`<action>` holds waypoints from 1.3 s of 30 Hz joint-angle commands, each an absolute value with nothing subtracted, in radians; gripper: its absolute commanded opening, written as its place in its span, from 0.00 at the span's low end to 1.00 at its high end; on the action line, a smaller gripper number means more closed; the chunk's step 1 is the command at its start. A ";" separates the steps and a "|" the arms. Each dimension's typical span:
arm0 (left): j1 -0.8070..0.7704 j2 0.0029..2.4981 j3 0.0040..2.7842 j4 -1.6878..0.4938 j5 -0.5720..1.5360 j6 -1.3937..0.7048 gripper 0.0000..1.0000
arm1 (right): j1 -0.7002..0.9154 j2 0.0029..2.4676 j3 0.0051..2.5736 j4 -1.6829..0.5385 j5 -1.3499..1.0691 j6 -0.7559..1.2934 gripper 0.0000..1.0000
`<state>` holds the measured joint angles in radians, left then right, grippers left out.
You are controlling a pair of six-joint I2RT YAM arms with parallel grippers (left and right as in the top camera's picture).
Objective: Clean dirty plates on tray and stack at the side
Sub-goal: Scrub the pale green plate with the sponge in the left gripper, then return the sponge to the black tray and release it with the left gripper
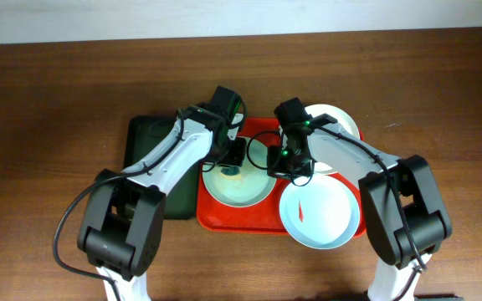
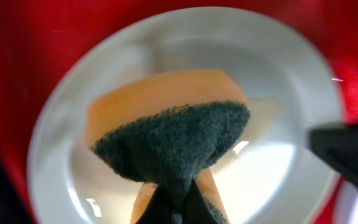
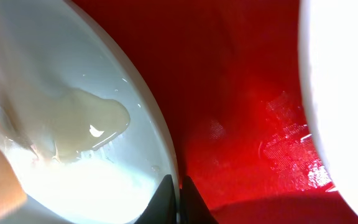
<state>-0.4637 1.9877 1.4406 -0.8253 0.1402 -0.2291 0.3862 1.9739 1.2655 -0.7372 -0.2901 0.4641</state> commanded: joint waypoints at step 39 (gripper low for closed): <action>-0.425 1.837 1.290 -0.776 0.360 -0.230 0.00 | 0.393 1.991 1.243 -0.747 -0.276 0.460 0.04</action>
